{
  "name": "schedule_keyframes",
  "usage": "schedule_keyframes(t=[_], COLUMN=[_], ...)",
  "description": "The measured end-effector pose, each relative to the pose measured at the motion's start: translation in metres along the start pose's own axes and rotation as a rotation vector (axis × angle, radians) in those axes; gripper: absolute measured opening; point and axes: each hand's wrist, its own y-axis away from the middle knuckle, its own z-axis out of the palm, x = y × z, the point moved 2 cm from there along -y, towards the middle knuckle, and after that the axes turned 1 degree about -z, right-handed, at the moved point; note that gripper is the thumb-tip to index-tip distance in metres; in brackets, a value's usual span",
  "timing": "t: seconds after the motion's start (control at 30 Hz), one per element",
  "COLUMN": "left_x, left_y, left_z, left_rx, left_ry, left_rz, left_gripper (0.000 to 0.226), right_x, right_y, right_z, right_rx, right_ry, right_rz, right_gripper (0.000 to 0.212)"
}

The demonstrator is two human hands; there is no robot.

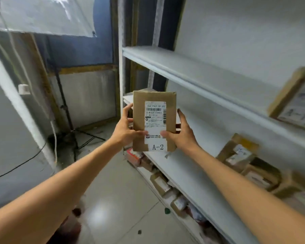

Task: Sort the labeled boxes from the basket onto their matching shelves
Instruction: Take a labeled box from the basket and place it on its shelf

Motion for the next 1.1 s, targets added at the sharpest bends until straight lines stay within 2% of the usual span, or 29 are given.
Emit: schedule_keyframes(t=[0.13,0.37,0.6,0.77,0.9,1.1], left_x=[-0.009,-0.040,-0.033,-0.030,-0.038,-0.060], left_y=[-0.019,-0.037,-0.084,-0.121,-0.143,-0.176], left_z=[0.047,0.090,0.128,0.152,0.163,0.176], left_rx=[-0.142,-0.268,-0.401,-0.444,-0.417,-0.404], left_ry=[0.033,-0.024,0.004,-0.029,-0.036,0.041], left_rz=[-0.079,-0.140,-0.100,-0.079,-0.114,-0.171], left_gripper=[0.099,0.081,0.073,0.065,0.063,0.054], right_x=[0.037,0.085,0.110,0.123,0.141,0.155], right_y=[0.020,0.042,0.028,-0.003,-0.023,-0.056], right_z=[-0.035,-0.051,-0.079,-0.098,-0.095,-0.091], right_rx=[0.142,0.251,0.359,0.358,0.464,0.494], right_ry=[0.022,0.043,0.013,0.016,0.048,0.140], right_rz=[0.105,0.264,0.356,0.429,0.468,0.455], right_gripper=[0.093,0.112,0.085,0.093,0.072,0.067])
